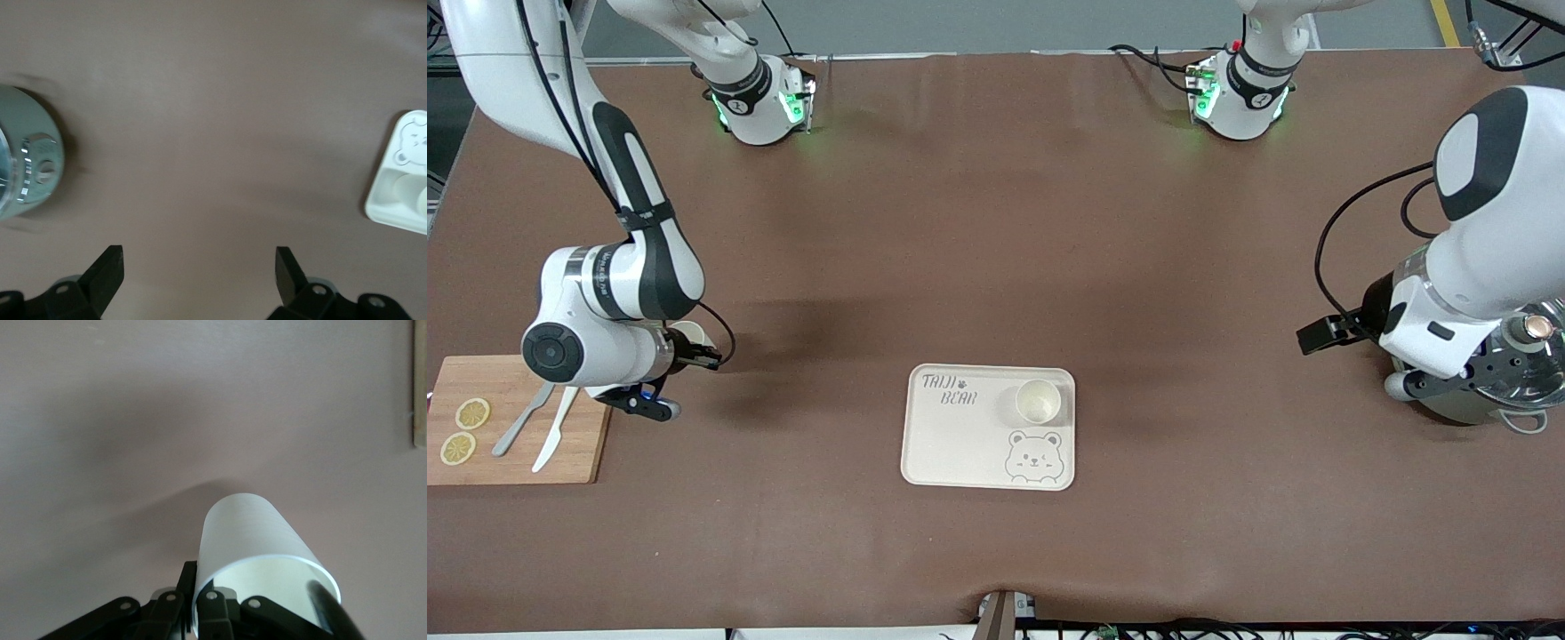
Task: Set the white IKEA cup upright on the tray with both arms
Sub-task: 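Carry the second white cup with the right gripper over the tray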
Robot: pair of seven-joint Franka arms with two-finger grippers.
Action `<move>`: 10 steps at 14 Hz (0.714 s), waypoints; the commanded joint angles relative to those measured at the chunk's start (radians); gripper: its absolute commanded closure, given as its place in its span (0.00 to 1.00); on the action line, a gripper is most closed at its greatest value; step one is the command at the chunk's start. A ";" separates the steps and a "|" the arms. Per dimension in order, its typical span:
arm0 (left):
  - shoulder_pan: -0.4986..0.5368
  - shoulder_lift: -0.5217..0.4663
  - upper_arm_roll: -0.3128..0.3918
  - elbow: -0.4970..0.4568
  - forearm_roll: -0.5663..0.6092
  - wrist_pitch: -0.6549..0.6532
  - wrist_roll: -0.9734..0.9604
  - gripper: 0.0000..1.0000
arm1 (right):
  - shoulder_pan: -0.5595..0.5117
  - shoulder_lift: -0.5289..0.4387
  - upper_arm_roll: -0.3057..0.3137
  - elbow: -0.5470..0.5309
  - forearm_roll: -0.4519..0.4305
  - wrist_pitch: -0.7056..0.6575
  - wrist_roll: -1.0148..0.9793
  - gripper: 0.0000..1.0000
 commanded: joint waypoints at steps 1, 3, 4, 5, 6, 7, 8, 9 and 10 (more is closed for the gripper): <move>0.012 -0.083 -0.009 -0.065 0.032 -0.003 0.065 0.00 | 0.082 -0.004 0.001 0.065 0.080 -0.041 0.142 1.00; 0.033 -0.101 -0.009 -0.059 0.029 -0.003 0.131 0.00 | 0.138 0.006 -0.001 0.111 0.158 -0.038 0.237 1.00; 0.041 -0.104 -0.009 -0.055 0.029 -0.003 0.174 0.00 | 0.158 0.021 0.001 0.139 0.163 -0.037 0.285 1.00; 0.041 -0.116 -0.003 -0.051 0.026 -0.003 0.214 0.00 | 0.183 0.040 0.001 0.172 0.180 -0.035 0.339 1.00; 0.043 -0.121 -0.001 -0.049 0.026 -0.003 0.231 0.00 | 0.203 0.063 0.001 0.204 0.223 -0.037 0.388 1.00; 0.043 -0.126 0.000 -0.043 0.034 -0.003 0.237 0.00 | 0.223 0.084 0.001 0.235 0.267 -0.034 0.429 1.00; 0.043 -0.127 0.000 -0.026 0.035 -0.005 0.234 0.00 | 0.244 0.110 0.001 0.272 0.298 -0.032 0.468 1.00; 0.043 -0.130 0.002 -0.022 0.035 -0.009 0.233 0.00 | 0.269 0.138 0.001 0.306 0.309 -0.029 0.523 1.00; 0.043 -0.129 0.000 -0.020 0.035 -0.015 0.234 0.00 | 0.293 0.167 0.001 0.344 0.317 -0.024 0.595 1.00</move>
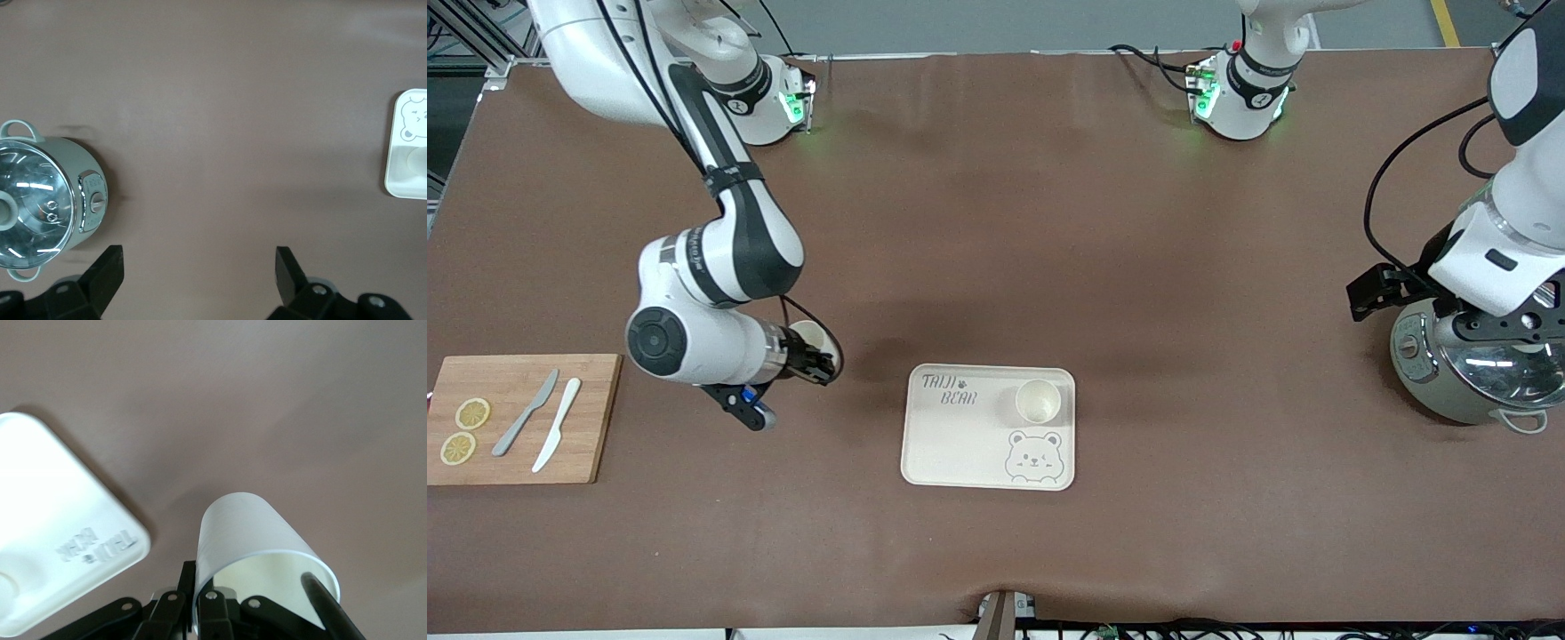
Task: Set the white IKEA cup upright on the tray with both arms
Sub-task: 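Carry the second white cup with the right gripper over the tray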
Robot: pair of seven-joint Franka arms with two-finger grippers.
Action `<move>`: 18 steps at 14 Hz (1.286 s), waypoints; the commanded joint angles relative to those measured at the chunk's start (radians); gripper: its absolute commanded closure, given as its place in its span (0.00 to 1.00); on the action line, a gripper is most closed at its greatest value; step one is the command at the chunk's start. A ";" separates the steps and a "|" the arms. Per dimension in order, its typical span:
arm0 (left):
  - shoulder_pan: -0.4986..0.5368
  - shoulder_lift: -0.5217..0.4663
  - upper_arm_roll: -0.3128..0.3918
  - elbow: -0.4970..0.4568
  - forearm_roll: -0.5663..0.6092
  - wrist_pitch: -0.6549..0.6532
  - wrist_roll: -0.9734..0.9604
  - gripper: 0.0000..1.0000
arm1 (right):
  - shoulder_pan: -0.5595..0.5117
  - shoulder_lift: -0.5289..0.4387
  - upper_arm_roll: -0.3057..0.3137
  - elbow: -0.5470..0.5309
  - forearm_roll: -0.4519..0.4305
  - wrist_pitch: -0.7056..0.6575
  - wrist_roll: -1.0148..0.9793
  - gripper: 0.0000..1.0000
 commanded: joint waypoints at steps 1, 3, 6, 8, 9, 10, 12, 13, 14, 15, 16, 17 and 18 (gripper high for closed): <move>0.002 -0.018 -0.003 0.002 0.023 -0.017 0.016 0.00 | 0.069 0.117 -0.007 0.154 0.034 0.015 0.188 1.00; 0.002 -0.042 0.004 0.001 0.011 -0.034 0.016 0.00 | 0.107 0.155 -0.006 0.195 0.035 0.105 0.336 1.00; -0.004 -0.083 0.007 -0.008 0.006 -0.059 0.022 0.00 | 0.159 0.241 -0.006 0.302 0.035 0.134 0.504 1.00; -0.060 -0.114 0.049 -0.025 0.003 -0.065 0.022 0.00 | 0.175 0.295 -0.006 0.369 0.035 0.134 0.597 1.00; -0.134 -0.134 0.134 -0.033 0.000 -0.091 0.024 0.00 | 0.181 0.309 -0.006 0.383 0.035 0.134 0.603 1.00; -0.192 -0.160 0.199 -0.056 -0.021 -0.131 0.028 0.00 | 0.182 0.319 -0.006 0.389 0.035 0.135 0.614 1.00; -0.209 -0.206 0.259 -0.103 -0.098 -0.136 0.077 0.00 | 0.182 0.339 -0.007 0.395 0.035 0.156 0.637 1.00; -0.217 -0.231 0.295 -0.132 -0.131 -0.136 0.106 0.00 | 0.181 0.346 -0.007 0.393 0.034 0.190 0.655 1.00; -0.228 -0.255 0.306 -0.158 -0.142 -0.134 0.110 0.00 | 0.179 0.359 -0.009 0.395 0.034 0.210 0.660 1.00; -0.234 -0.268 0.316 -0.169 -0.142 -0.134 0.110 0.00 | 0.179 0.366 -0.007 0.395 0.034 0.221 0.660 1.00; -0.243 -0.280 0.317 -0.180 -0.142 -0.134 0.110 0.00 | 0.178 0.370 -0.009 0.393 0.034 0.233 0.658 1.00; -0.242 -0.288 0.314 -0.191 -0.141 -0.131 0.110 0.00 | 0.182 0.379 -0.010 0.392 0.034 0.236 0.660 1.00; -0.242 -0.300 0.305 -0.206 -0.139 -0.129 0.102 0.00 | 0.182 0.388 -0.010 0.392 0.032 0.241 0.661 1.00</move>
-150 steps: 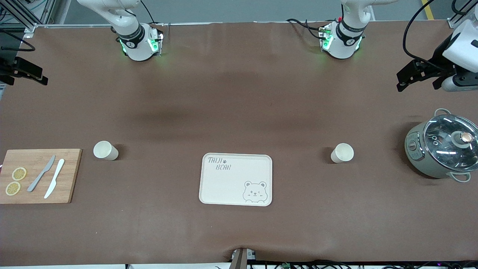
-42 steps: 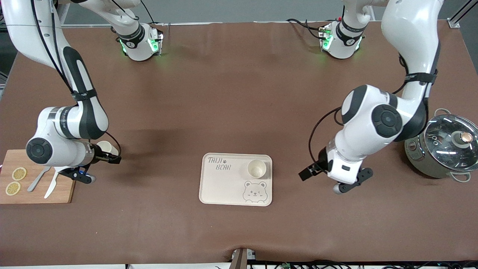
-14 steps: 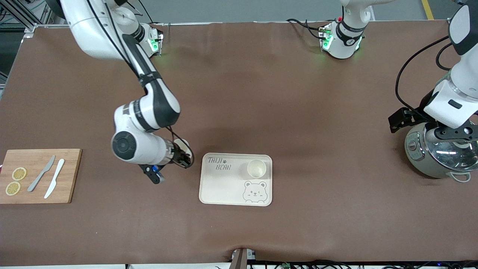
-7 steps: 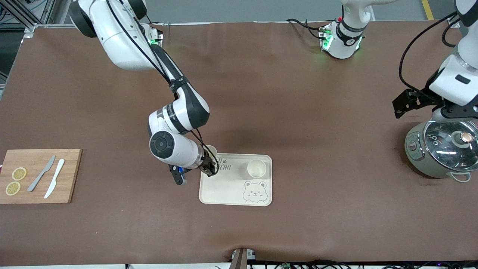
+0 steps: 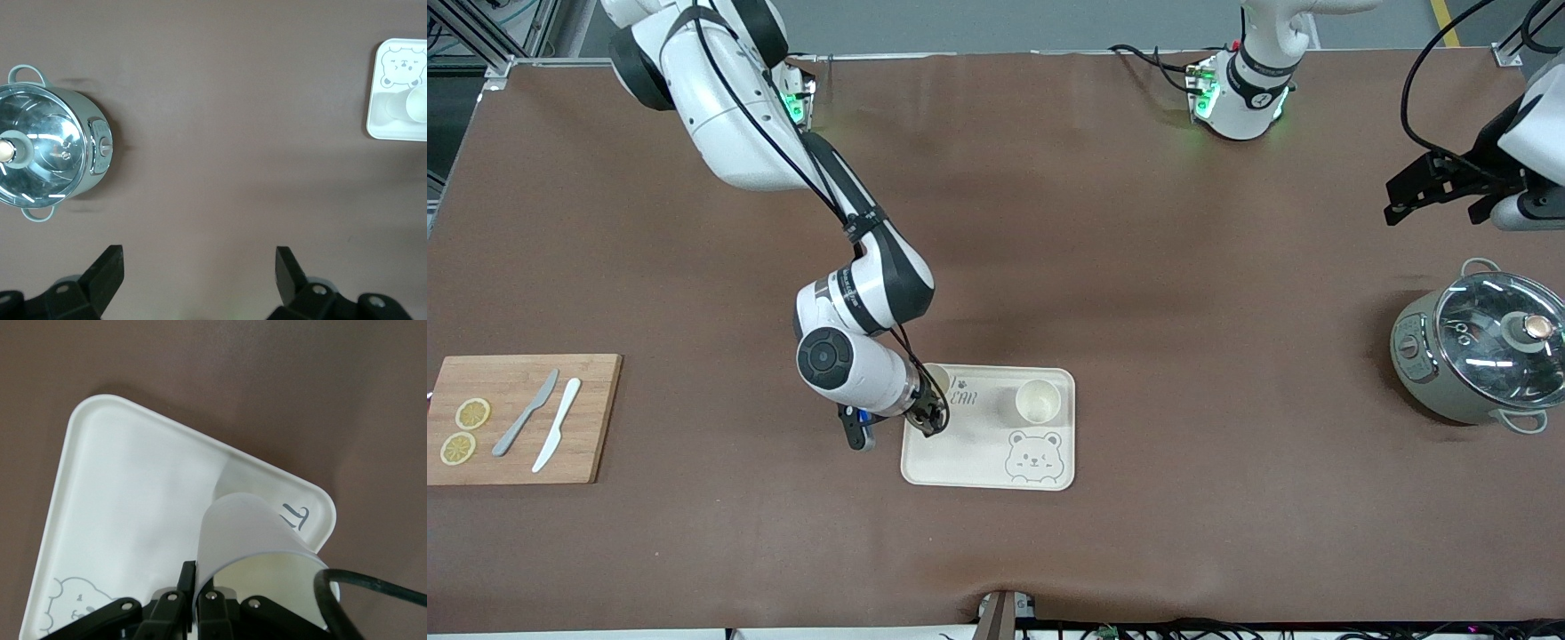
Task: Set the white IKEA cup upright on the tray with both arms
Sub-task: 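Lower the cup upright beside the first cup and open the right gripper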
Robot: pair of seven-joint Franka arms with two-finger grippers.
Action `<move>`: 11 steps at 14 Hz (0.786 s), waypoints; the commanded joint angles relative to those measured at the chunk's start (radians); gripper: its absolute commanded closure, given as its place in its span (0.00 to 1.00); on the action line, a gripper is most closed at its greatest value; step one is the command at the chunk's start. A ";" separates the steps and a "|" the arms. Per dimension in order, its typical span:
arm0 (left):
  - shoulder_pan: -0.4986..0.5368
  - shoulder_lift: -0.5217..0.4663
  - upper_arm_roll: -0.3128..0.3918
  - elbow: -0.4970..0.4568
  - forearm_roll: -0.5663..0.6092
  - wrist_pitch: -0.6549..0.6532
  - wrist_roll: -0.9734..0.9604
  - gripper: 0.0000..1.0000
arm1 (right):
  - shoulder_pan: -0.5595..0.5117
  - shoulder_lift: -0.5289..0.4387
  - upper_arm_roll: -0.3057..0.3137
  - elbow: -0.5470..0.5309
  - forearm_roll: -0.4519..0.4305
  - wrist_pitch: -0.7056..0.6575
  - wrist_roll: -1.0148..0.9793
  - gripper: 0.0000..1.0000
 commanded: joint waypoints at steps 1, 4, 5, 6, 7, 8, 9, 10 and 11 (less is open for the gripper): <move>-0.022 -0.053 -0.010 -0.057 -0.007 0.012 -0.014 0.00 | 0.002 0.036 -0.004 0.040 0.019 0.005 0.017 1.00; -0.048 -0.068 0.007 -0.057 0.000 0.012 -0.014 0.00 | -0.001 0.033 -0.004 0.040 0.019 0.004 0.009 0.00; -0.054 -0.067 0.016 -0.055 0.000 0.012 -0.014 0.00 | 0.007 0.030 -0.007 0.041 0.007 0.000 -0.006 0.00; -0.048 -0.059 0.017 -0.053 0.000 0.012 -0.014 0.00 | 0.008 0.023 -0.009 0.041 0.006 -0.007 -0.030 0.00; -0.042 -0.056 0.016 -0.052 -0.001 0.012 -0.003 0.00 | 0.002 0.009 -0.006 0.041 0.009 -0.019 -0.046 0.00; -0.034 -0.056 0.017 -0.052 -0.001 0.011 0.001 0.00 | -0.001 0.000 -0.001 0.041 0.009 -0.036 -0.046 0.00; -0.030 -0.056 0.017 -0.052 -0.003 0.012 0.003 0.00 | 0.002 -0.008 -0.004 0.041 0.009 -0.050 -0.044 0.00; -0.030 -0.055 0.017 -0.052 -0.003 0.012 0.003 0.00 | -0.001 -0.019 -0.004 0.043 0.009 -0.082 -0.046 0.00; -0.030 -0.053 0.017 -0.050 -0.006 0.012 0.003 0.00 | -0.012 -0.033 0.000 0.049 0.012 -0.122 -0.047 0.00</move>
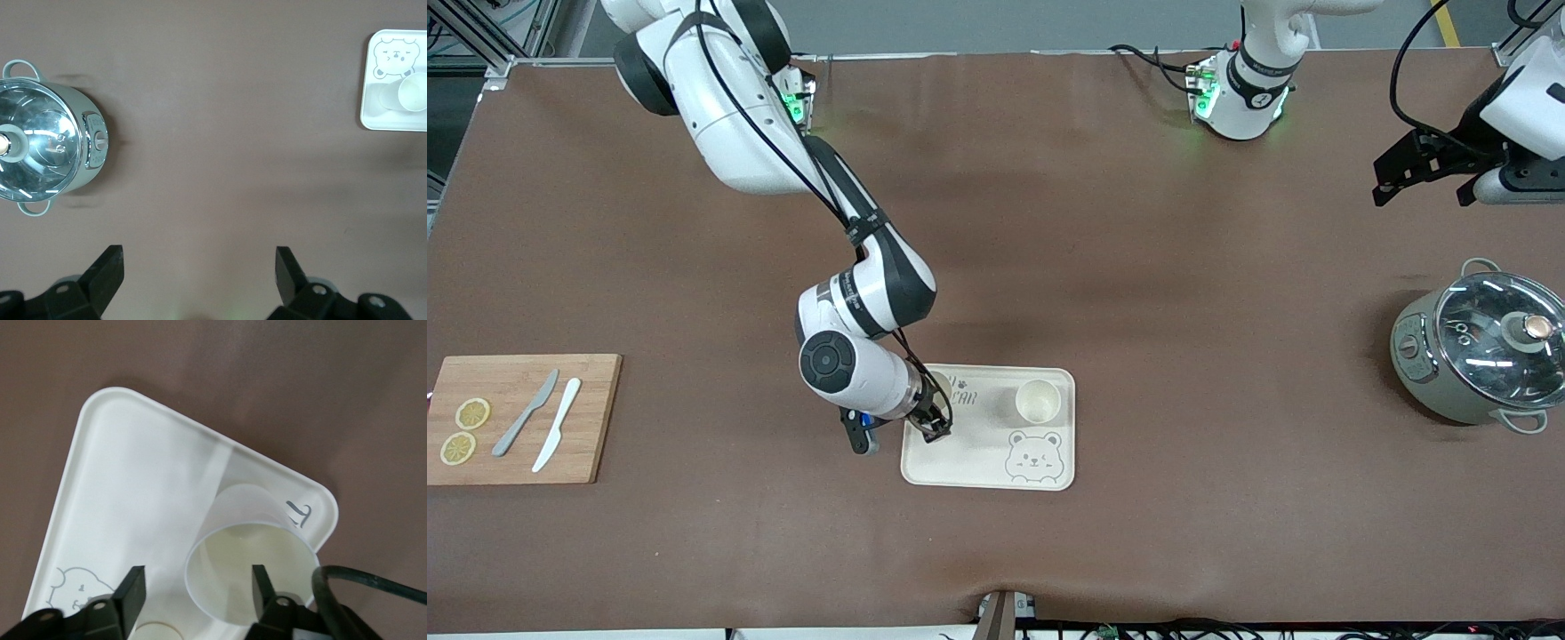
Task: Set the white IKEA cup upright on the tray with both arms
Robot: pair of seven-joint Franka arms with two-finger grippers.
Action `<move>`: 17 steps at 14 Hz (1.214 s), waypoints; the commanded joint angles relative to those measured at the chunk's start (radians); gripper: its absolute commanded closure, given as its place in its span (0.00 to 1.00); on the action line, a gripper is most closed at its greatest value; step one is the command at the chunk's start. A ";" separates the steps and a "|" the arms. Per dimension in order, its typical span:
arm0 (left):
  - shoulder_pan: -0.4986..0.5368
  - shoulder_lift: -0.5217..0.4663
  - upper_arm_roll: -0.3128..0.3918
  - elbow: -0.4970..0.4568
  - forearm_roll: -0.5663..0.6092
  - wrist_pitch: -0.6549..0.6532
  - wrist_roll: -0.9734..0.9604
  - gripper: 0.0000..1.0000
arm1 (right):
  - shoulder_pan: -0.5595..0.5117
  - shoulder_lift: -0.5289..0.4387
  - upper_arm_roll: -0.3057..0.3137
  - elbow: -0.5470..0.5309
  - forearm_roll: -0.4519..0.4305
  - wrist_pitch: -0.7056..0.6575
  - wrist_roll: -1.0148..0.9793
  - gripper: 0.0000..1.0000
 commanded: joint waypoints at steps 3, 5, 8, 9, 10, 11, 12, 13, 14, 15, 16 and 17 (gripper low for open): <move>-0.005 -0.002 0.001 -0.003 -0.012 0.010 0.013 0.00 | -0.031 -0.096 -0.001 0.022 0.015 -0.170 -0.015 0.00; -0.005 0.004 0.001 0.001 -0.007 0.010 0.010 0.00 | -0.077 -0.129 0.002 0.033 0.020 -0.258 -0.015 0.00; -0.005 0.038 0.001 0.032 -0.004 0.012 0.010 0.00 | -0.123 -0.204 0.002 0.031 0.022 -0.394 -0.020 0.00; -0.005 0.038 0.001 0.036 -0.003 0.011 0.010 0.00 | -0.136 -0.243 -0.001 0.024 0.020 -0.405 -0.035 0.00; -0.005 0.041 -0.001 0.046 -0.004 0.012 0.010 0.00 | -0.143 -0.276 -0.004 0.002 0.016 -0.424 -0.081 0.00; -0.008 0.043 -0.001 0.046 -0.004 0.011 0.008 0.00 | -0.153 -0.309 -0.009 -0.030 0.008 -0.474 -0.141 0.00; -0.012 0.055 -0.001 0.046 -0.006 0.012 0.001 0.00 | -0.173 -0.339 -0.011 -0.057 0.000 -0.499 -0.211 0.00; -0.016 0.059 -0.002 0.046 -0.007 0.017 -0.001 0.00 | -0.192 -0.374 -0.011 -0.088 -0.015 -0.499 -0.254 0.00; -0.019 0.059 -0.007 0.046 -0.004 0.017 -0.004 0.00 | -0.221 -0.406 -0.009 -0.125 -0.026 -0.502 -0.302 0.00; -0.019 0.061 -0.013 0.046 -0.003 0.017 -0.004 0.00 | -0.229 -0.440 -0.009 -0.163 -0.047 -0.514 -0.387 0.00; -0.019 0.061 -0.015 0.046 -0.004 0.017 -0.004 0.00 | -0.232 -0.474 -0.009 -0.201 -0.102 -0.520 -0.485 0.00; -0.017 0.064 -0.015 0.046 -0.003 0.017 -0.004 0.00 | -0.235 -0.506 -0.009 -0.244 -0.156 -0.531 -0.556 0.00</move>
